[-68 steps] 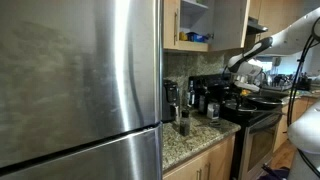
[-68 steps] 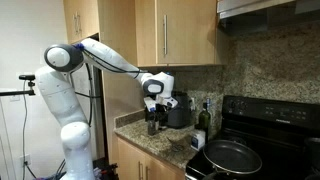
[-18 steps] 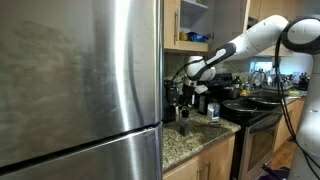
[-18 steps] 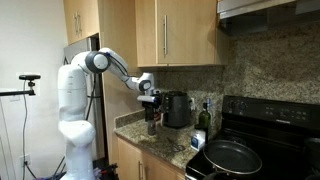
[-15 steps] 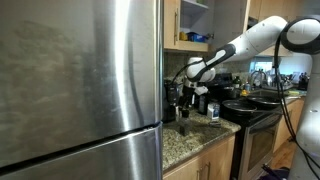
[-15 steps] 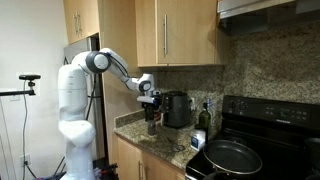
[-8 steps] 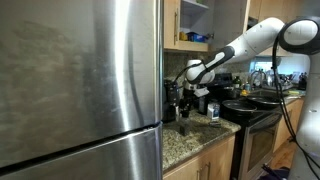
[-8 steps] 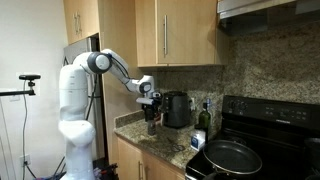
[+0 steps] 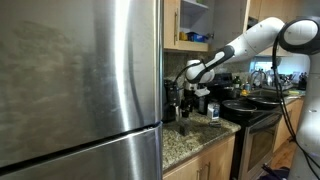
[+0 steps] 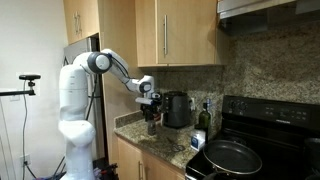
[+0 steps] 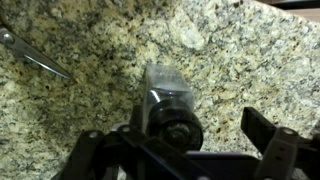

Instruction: Put the object in the upper cabinet and close the right upper cabinet door

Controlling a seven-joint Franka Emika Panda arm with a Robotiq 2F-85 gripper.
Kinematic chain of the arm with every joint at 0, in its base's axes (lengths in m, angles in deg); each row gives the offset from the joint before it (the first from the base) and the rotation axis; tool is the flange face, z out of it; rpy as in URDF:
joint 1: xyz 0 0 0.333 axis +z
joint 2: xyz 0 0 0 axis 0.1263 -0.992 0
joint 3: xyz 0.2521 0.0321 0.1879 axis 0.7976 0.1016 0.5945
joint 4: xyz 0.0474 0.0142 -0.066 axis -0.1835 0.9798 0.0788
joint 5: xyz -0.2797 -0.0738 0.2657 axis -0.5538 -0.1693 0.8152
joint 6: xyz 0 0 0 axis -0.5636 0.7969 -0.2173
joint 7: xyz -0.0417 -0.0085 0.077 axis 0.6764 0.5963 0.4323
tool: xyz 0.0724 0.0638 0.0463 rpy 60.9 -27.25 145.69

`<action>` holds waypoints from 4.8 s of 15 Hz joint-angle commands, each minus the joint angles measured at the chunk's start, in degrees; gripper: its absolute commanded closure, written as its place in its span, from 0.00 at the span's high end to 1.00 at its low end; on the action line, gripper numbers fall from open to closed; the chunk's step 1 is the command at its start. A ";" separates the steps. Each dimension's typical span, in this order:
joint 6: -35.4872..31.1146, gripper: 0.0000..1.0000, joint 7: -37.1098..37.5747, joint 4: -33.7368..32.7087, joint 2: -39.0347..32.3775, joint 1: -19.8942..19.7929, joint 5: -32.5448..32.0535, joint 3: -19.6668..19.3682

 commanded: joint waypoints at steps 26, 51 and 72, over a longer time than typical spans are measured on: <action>2.08 1.00 -0.10 -0.93 -0.11 -0.99 -5.51 1.02; 0.25 1.00 7.10 -1.62 2.50 -0.53 -7.32 1.31; -2.32 0.66 9.75 -1.91 -6.62 -0.22 -5.58 1.65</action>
